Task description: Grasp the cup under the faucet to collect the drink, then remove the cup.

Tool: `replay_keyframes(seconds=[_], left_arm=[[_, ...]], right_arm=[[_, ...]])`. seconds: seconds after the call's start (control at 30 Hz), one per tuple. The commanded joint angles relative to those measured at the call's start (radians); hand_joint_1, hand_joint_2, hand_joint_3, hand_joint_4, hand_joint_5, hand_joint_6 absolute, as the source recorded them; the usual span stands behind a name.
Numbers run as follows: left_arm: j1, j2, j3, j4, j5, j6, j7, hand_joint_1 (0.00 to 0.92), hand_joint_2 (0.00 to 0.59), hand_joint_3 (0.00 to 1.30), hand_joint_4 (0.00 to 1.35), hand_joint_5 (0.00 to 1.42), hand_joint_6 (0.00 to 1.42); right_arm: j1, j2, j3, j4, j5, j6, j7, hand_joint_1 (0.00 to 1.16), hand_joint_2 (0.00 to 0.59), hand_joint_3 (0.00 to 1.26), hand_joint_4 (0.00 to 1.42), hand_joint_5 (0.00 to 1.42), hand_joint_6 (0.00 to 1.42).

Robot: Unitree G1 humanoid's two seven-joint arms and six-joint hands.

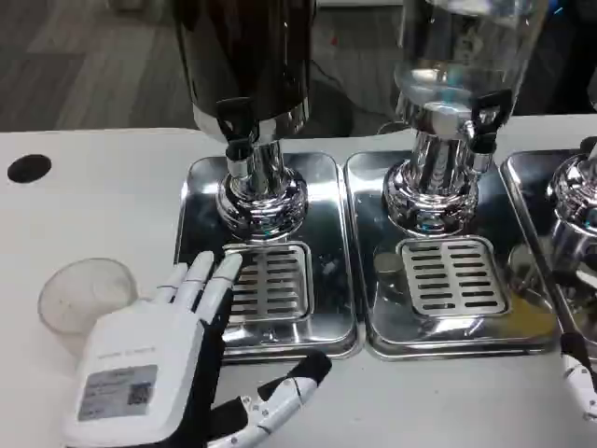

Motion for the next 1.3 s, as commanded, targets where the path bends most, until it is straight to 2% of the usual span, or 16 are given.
replay_keyframes(seconds=[0.03, 0.47, 1.1, 1.3], left_arm=[[-0.007, 0.005, 0.002, 0.007, 0.003, -0.004, 0.007, 0.0, 0.12, 0.14, 0.02, 0.11, 0.28], [-0.034, 0.001, -0.02, 0.041, 0.011, 0.003, 0.007, 0.0, 0.12, 0.14, 0.01, 0.11, 0.28], [-0.036, 0.003, -0.004, 0.049, -0.01, 0.001, 0.015, 0.0, 0.115, 0.14, 0.01, 0.11, 0.3], [-0.065, 0.005, 0.021, 0.054, -0.041, 0.006, 0.012, 0.0, 0.115, 0.14, 0.02, 0.12, 0.3]], right_arm=[[0.0, 0.005, 0.006, -0.025, -0.007, 0.006, 0.005, 0.58, 0.506, 0.23, 0.05, 0.03, 0.0], [-0.013, 0.002, 0.01, -0.01, 0.006, 0.016, 0.01, 0.57, 0.501, 0.23, 0.05, 0.03, 0.0], [-0.016, 0.014, 0.017, -0.004, 0.021, 0.011, 0.007, 0.57, 0.489, 0.2, 0.08, 0.04, 0.0], [-0.005, 0.025, 0.025, -0.025, 0.009, 0.016, 0.009, 0.57, 0.488, 0.21, 0.08, 0.04, 0.0]])
